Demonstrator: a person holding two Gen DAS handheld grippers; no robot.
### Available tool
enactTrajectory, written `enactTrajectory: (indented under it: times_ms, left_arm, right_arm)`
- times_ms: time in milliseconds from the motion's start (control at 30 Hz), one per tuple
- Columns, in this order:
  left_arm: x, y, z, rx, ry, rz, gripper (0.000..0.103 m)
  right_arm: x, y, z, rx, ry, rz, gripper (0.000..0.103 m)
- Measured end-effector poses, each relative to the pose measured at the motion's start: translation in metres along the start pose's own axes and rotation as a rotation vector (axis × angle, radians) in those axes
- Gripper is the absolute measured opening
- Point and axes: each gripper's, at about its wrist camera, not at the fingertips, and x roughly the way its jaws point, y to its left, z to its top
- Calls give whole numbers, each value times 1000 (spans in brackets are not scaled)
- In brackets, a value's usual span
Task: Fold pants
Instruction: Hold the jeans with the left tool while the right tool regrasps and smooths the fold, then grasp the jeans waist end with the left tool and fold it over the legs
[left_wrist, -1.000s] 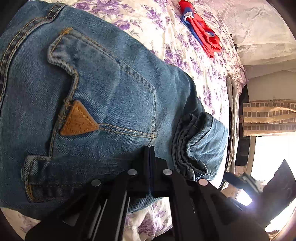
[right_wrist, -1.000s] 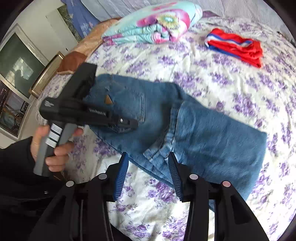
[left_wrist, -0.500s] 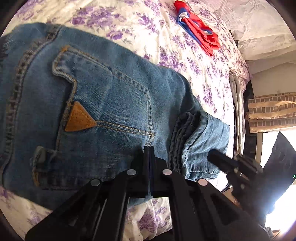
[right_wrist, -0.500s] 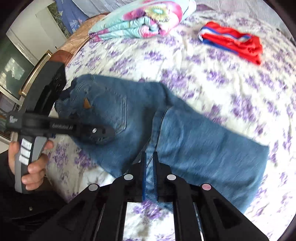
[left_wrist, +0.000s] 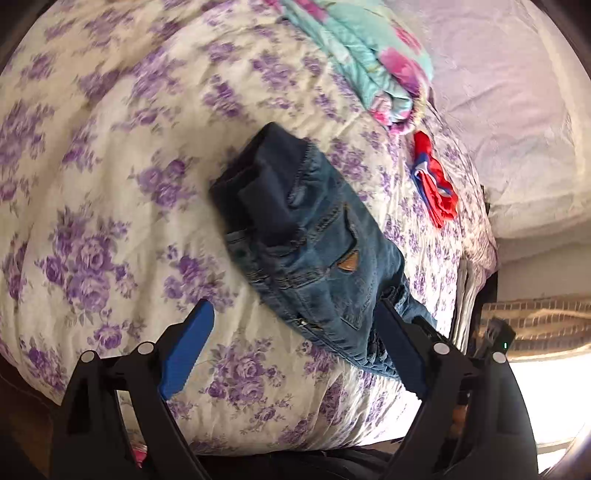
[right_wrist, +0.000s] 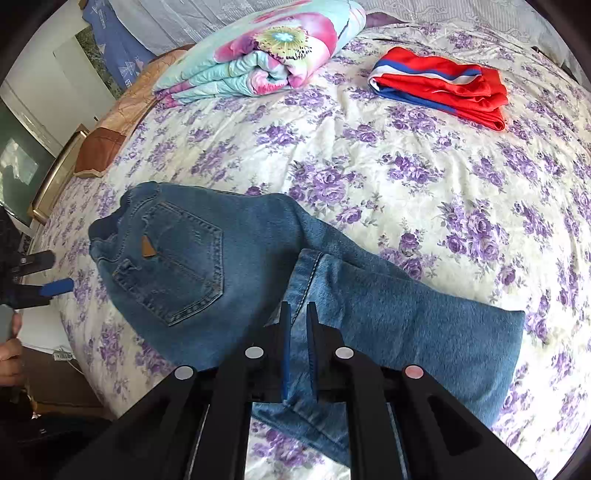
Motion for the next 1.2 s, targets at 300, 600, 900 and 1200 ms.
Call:
enactTrajectory:
  times_ms: [300,600,900,1200]
  left_arm:
    - [66,29,19,-148,33,-96,85]
    - [63,-42,36,155,-56,2,30]
    - [37,-116,-6,495,-146,107,28]
    - [40,-156,-26,667,-175,184,28]
  right_arm:
    - [-30,7,-31,33,-31,-11,17]
    - [-21,8,-45,42,2,78,25]
    - [79,55,-39,-58,137,136,21]
    - [56,35,9,-37,66,94,20]
